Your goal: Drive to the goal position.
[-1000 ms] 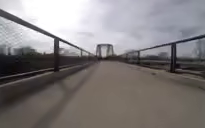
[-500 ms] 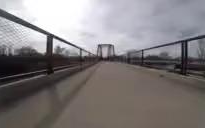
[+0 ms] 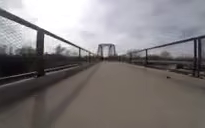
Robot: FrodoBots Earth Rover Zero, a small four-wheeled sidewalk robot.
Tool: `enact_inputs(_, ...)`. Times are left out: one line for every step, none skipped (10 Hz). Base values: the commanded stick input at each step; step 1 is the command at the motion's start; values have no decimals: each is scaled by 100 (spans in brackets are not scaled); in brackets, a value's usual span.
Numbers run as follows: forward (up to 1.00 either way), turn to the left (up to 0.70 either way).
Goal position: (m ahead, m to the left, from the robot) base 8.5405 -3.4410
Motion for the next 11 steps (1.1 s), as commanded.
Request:
enact_inputs(100, 0)
enact_inputs(100, 0)
enact_inputs(100, 0)
enact_inputs(100, 0)
enact_inputs(100, -1)
enact_inputs(100, -4)
enact_inputs(100, -10)
enact_inputs(100, -25)
enact_inputs(100, -37)
enact_inputs(100, -38)
enact_inputs(100, -39)
